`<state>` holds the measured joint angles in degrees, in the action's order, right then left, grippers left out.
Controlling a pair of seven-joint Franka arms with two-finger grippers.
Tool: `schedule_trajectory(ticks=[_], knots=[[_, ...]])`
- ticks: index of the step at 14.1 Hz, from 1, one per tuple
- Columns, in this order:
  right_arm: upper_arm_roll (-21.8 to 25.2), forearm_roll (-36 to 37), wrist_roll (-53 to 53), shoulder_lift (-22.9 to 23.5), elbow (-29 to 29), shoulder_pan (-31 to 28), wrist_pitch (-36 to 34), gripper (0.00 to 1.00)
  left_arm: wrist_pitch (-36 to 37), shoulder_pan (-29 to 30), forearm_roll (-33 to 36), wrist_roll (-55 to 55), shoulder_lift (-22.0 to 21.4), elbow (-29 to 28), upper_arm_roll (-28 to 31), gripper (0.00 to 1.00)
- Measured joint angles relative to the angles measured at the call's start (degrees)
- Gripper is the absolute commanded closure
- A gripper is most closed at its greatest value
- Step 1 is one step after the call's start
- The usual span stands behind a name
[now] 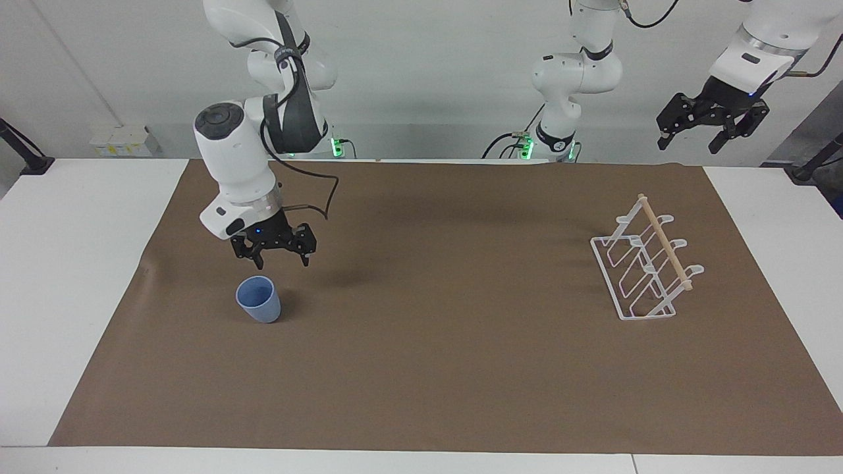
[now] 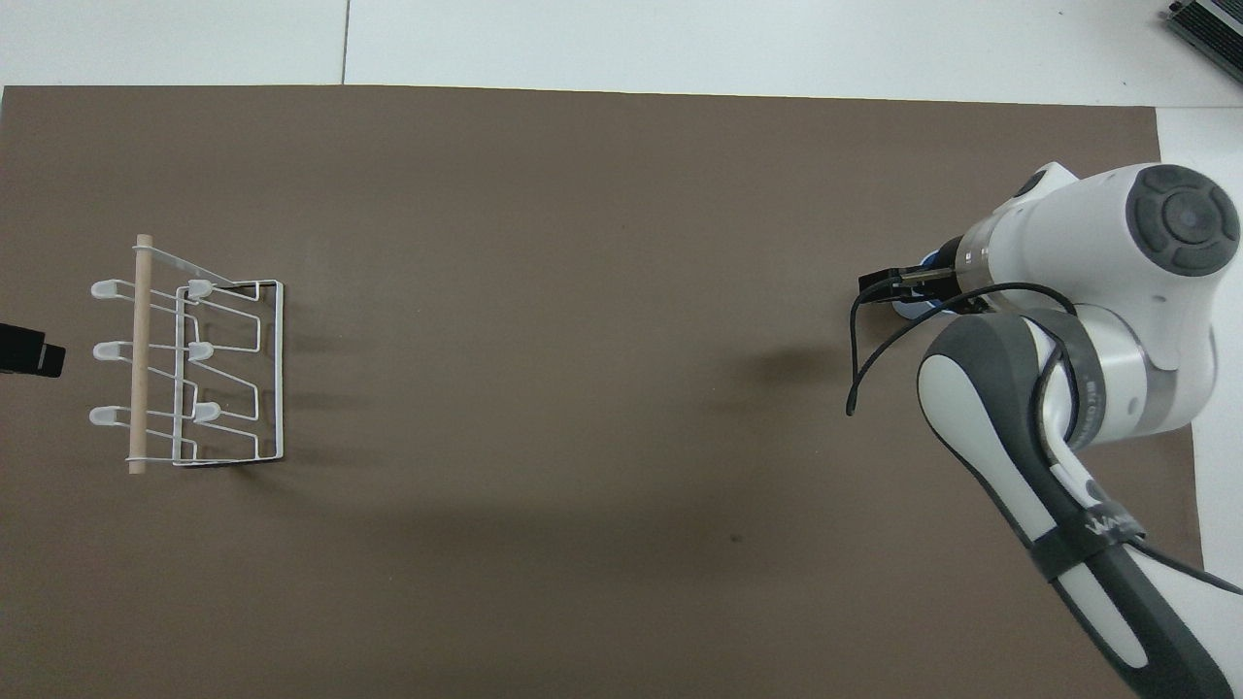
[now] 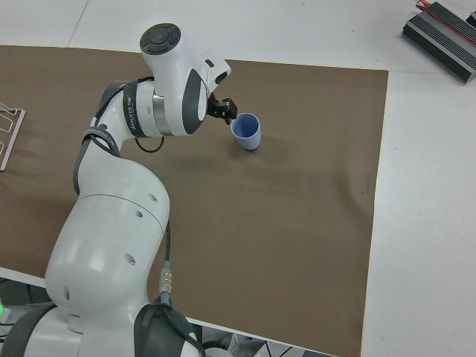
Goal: Hang cup on cup holder
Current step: 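Lift the blue cup with the right gripper and turn it sideways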
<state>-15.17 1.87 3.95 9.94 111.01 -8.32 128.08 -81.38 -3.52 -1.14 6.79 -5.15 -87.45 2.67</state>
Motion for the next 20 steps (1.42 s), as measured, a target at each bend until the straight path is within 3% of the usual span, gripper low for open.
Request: schedule_trajectory(ticks=[4, 9, 13, 15, 20], knots=[[0.06, 1.04, -0.38, 1.40, 4.89, -0.97, 8.08, 0.00, 0.00, 0.00, 0.00, 0.00, 0.00, 0.00, -0.04, 0.00], [0.12, 1.69, -4.42, 1.72, 5.60, -2.73, 9.21, 0.00, 0.01, -0.02, 0.00, 0.01, 0.00, 0.00, -0.12, 0.00], [0.09, 1.70, -5.19, 1.73, 6.24, -3.34, 9.23, 0.60, 0.01, -0.03, 0.00, 0.01, 0.00, 0.00, -0.16, 0.00], [0.11, 1.70, -5.19, 1.73, 6.58, -3.36, 9.59, 1.00, 0.01, -0.02, 0.00, 0.01, 0.00, 0.00, -0.13, 0.00], [0.15, 1.89, -5.19, 1.55, 6.57, -3.41, 10.49, 1.00, 0.01, 0.04, 0.00, 0.00, 0.00, 0.00, 0.12, 0.00]])
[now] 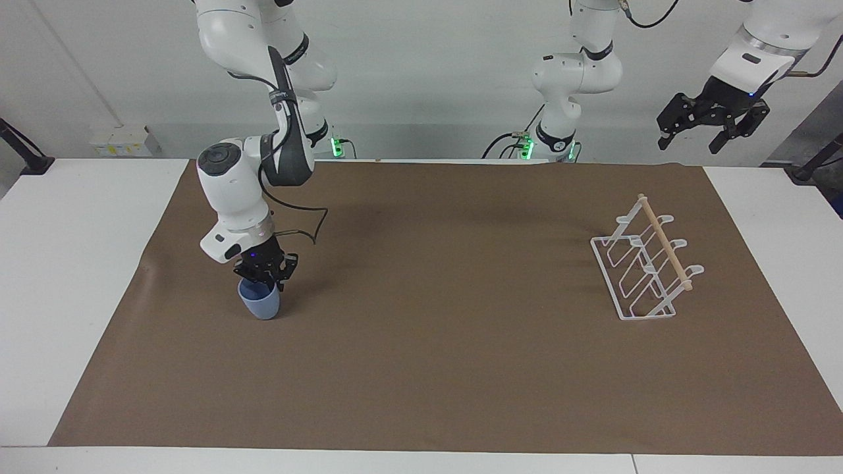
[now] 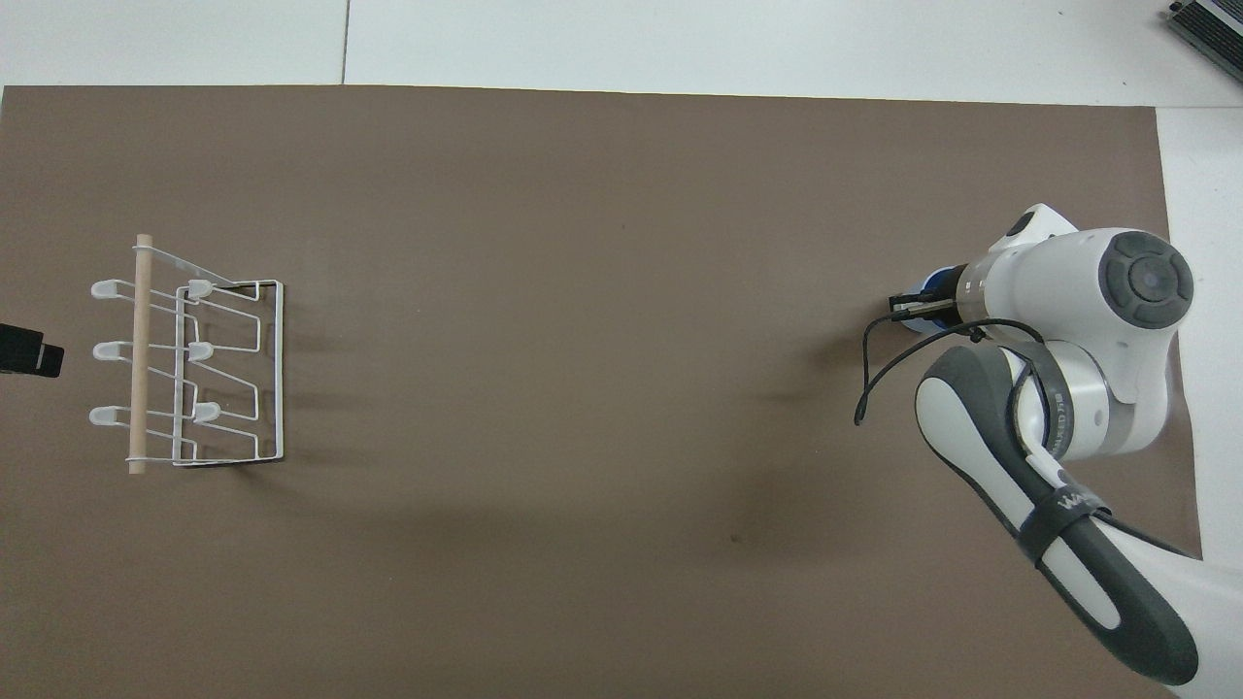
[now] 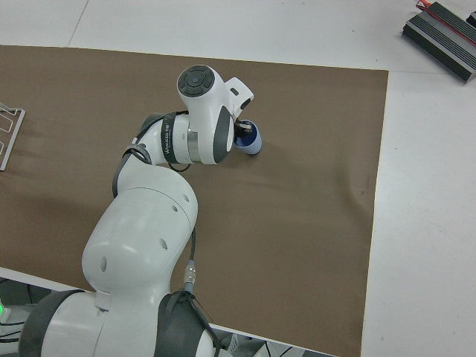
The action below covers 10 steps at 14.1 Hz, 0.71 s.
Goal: Hang cup on cup holder
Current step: 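Lift the blue cup with the right gripper and turn it sideways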
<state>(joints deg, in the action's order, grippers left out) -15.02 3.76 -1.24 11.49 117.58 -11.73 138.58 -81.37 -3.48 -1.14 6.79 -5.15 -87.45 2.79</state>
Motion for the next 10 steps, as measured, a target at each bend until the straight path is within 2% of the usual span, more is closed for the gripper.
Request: schedule_trajectory(ticks=[4, 5, 10], knots=[[-0.10, 0.00, 0.00, -0.07, -0.84, -0.01, -0.58, 1.00, 0.00, 0.00, 0.00, 0.00, 0.00, 0.00, 0.01, 0.00], [-0.25, 0.00, 0.00, -0.24, -2.58, 0.09, -3.01, 1.00, 0.00, 0.00, 0.00, 0.00, 0.00, 0.00, 0.01, 0.00], [-3.26, -0.28, 0.00, -3.56, -19.58, 1.87, -25.76, 1.00, 0.01, 0.03, 0.00, -0.02, 0.00, 0.00, 0.29, 0.00]])
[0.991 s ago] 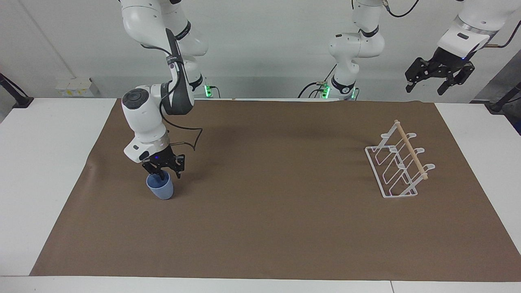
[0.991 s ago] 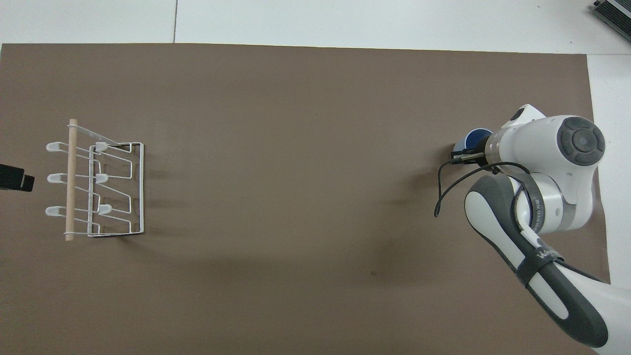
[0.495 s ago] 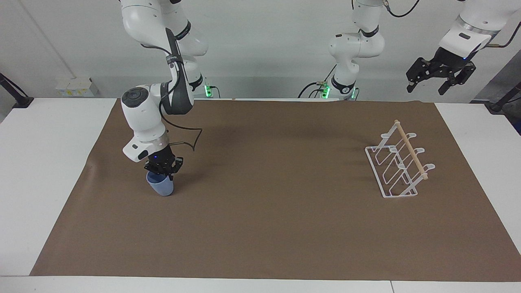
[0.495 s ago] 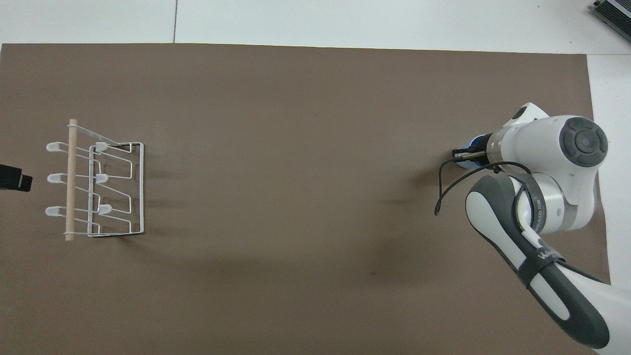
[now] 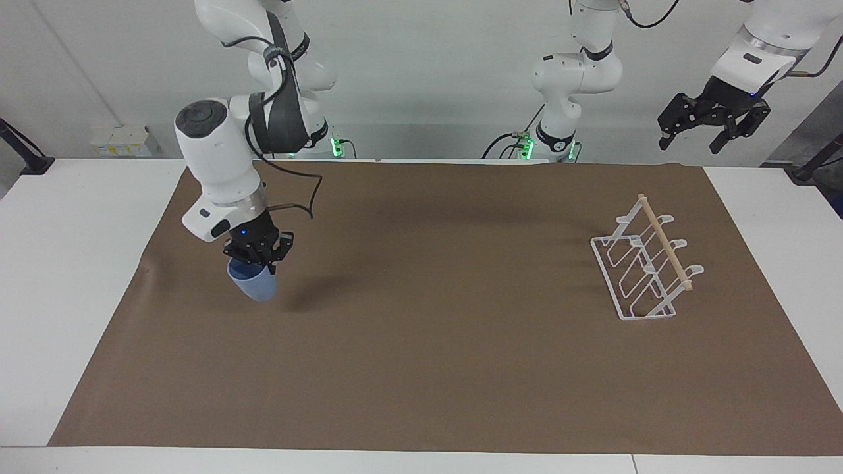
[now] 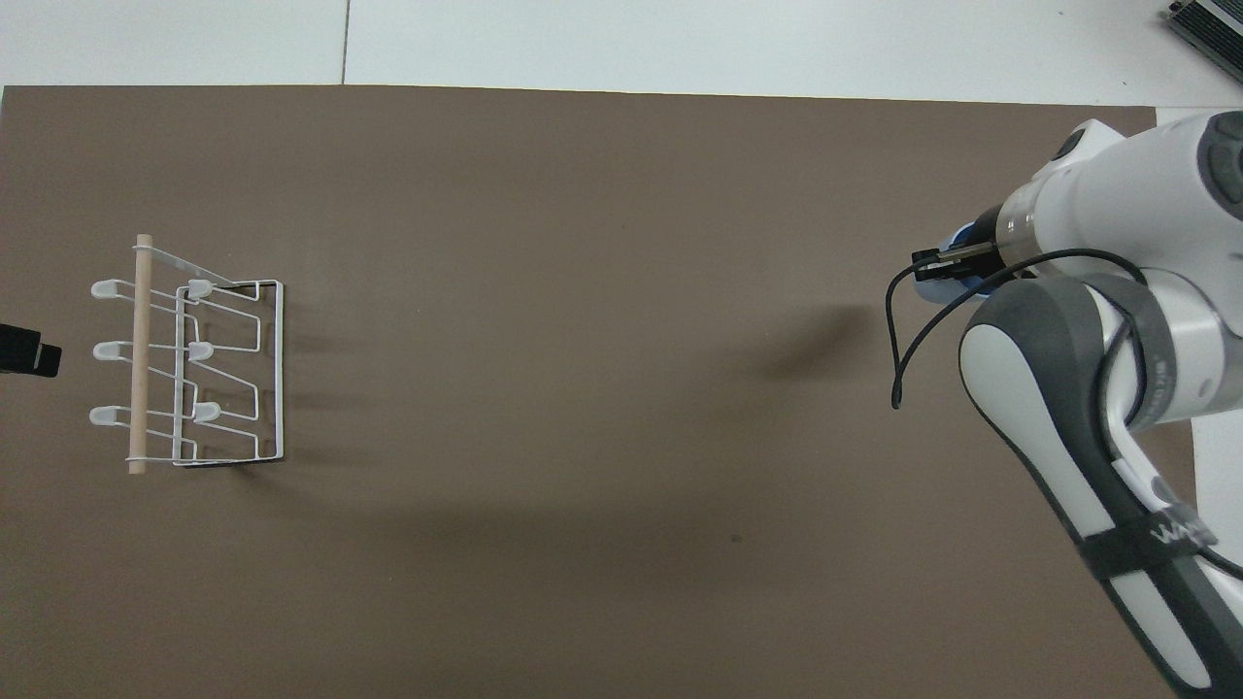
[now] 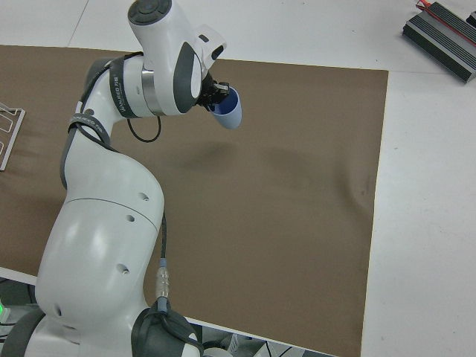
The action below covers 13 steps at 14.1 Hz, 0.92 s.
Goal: Hang cup on cup holder
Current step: 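Lift the blue cup with the right gripper and turn it sideways, then carry the cup toward the rack while the left gripper reaches the rack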
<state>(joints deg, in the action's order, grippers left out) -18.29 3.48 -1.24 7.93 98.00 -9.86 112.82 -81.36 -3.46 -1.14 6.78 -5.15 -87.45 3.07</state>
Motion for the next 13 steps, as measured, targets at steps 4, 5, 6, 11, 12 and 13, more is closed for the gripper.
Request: schedule_trajectory(ticks=[4, 5, 6, 11, 12, 13], knots=[[-5.04, -3.63, 2.52, -5.80, -4.91, 0.57, -9.06, 1.00, 0.02, 0.02, 0.00, 0.01, -0.03, 0.00, 0.13, 0.00], [-5.71, -7.68, 3.16, -6.62, -5.43, 0.58, -10.27, 1.00, 0.04, -0.02, 0.00, 0.03, -0.08, -0.04, 0.02, 0.00], [-5.97, -13.87, 3.30, -7.03, -5.74, 0.60, -10.66, 1.00, 0.06, -0.07, 0.00, 0.07, -0.21, -0.29, -0.18, 0.00], [-6.10, -38.81, 4.28, -6.60, -5.93, 3.08, -8.27, 1.00, -1.85, -0.83, -0.13, 4.06, -2.04, -4.54, -0.91, 0.00], [-6.13, -43.33, 6.51, -6.59, -5.81, 4.53, -6.22, 1.00, -3.16, -0.84, -0.46, 6.71, -2.73, -6.13, -0.98, 0.00], [-6.17, -47.54, 9.41, -6.57, -5.61, 6.36, -3.08, 1.00, -4.32, -0.87, -0.98, 9.89, -3.42, -7.63, -1.05, 0.00]])
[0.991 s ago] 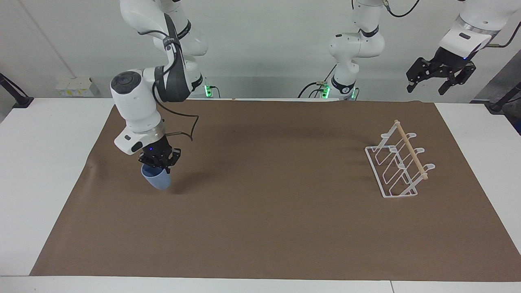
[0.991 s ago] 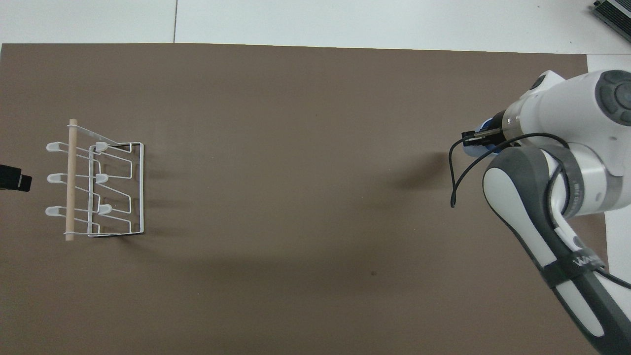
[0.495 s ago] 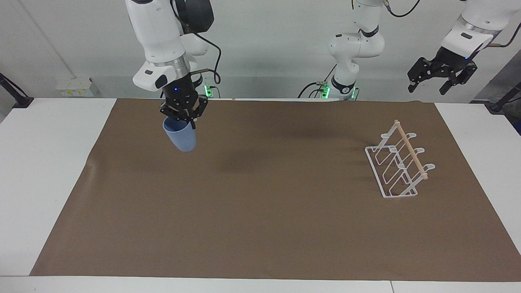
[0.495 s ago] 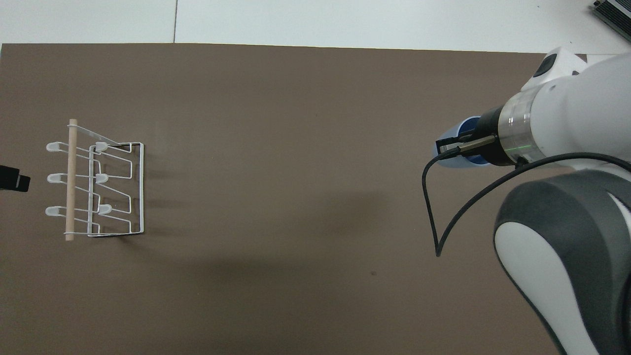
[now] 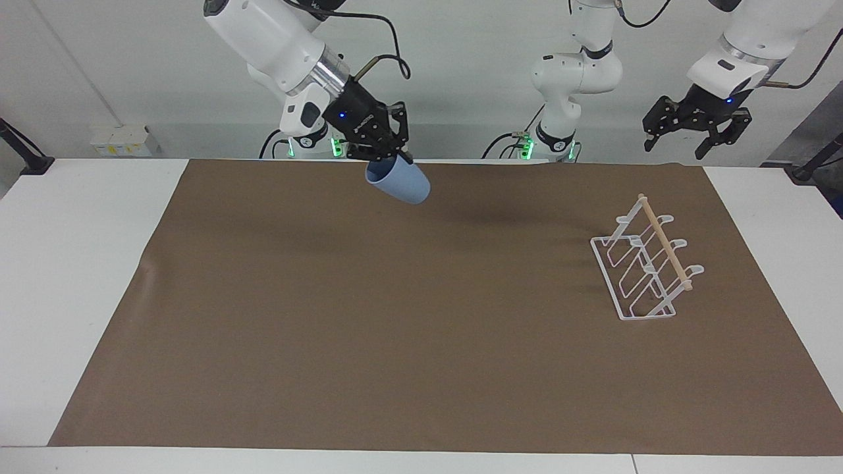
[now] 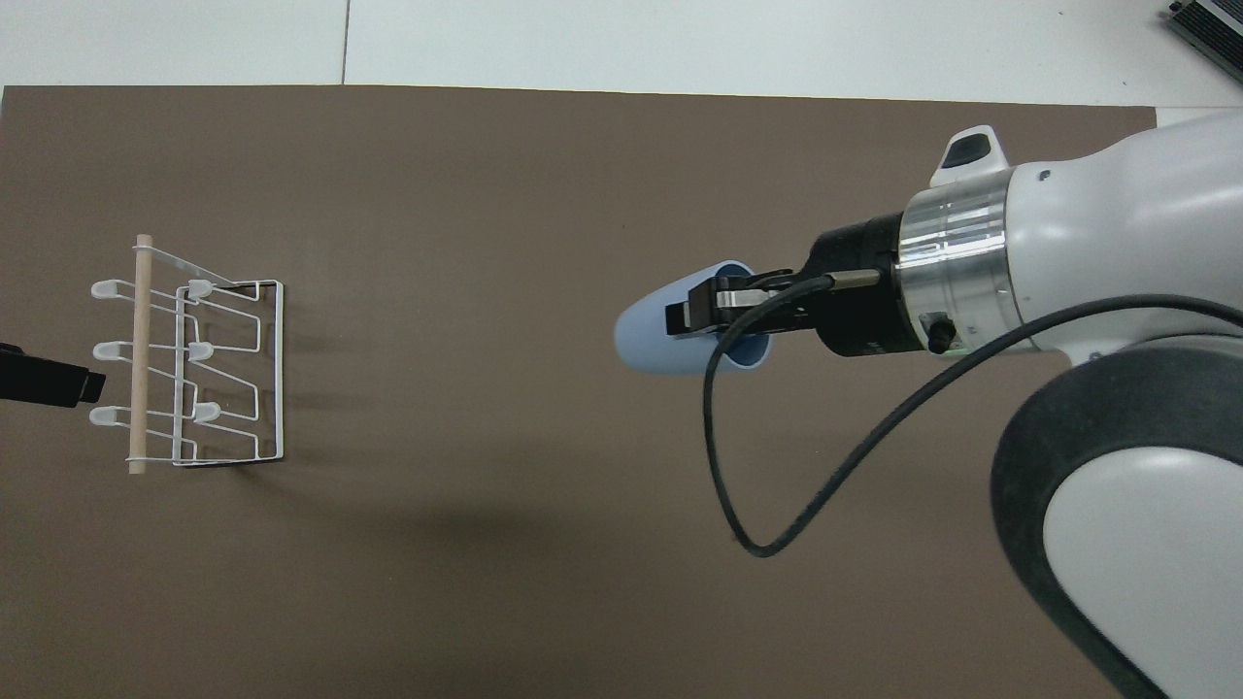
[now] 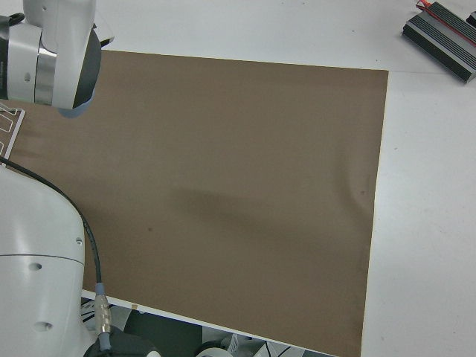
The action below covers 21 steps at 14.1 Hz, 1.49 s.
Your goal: Hang cup on cup holder
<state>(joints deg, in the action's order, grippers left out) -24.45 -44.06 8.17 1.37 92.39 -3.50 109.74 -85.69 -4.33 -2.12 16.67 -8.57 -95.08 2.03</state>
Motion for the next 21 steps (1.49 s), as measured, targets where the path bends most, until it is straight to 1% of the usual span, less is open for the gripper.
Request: schedule_trajectory(ticks=[3, 6, 8, 11, 14, 17, 21], knots=[[-0.17, -10.83, 8.02, 0.08, 1.60, 6.95, 11.72, 1.00, -1.60, -2.10, -1.33, 12.00, -1.23, -2.39, -0.20, 0.00], [-0.30, -21.19, 11.70, 0.61, 4.61, 13.44, 22.99, 1.00, -1.67, -6.16, -2.70, 26.83, -1.54, -2.69, -0.53, 0.00], [-0.30, -26.86, 13.55, 1.62, 5.93, 16.85, 28.86, 1.00, -1.67, -7.65, -4.34, 37.76, -1.58, -2.69, -0.62, 0.00], [-0.30, -34.49, 14.66, 3.24, 6.31, 20.79, 35.66, 1.00, -1.68, -9.88, -4.99, 49.61, -1.71, -2.69, -0.68, 0.00], [-0.29, -36.82, 15.24, 3.84, 6.37, 22.04, 37.04, 1.00, -2.18, -11.99, -5.30, 58.34, -1.82, -2.69, -0.76, 0.00], [-0.15, -36.91, 15.63, 3.97, 6.39, 22.02, 37.04, 1.00, -2.43, -12.11, -8.01, 64.10, -1.84, -2.68, -0.72, 0.00], [0.09, -36.96, 15.65, 4.09, 6.25, 21.90, 37.10, 1.00, -3.62, -12.04, -11.47, 65.69, -1.85, -2.47, -0.25, 0.00]])
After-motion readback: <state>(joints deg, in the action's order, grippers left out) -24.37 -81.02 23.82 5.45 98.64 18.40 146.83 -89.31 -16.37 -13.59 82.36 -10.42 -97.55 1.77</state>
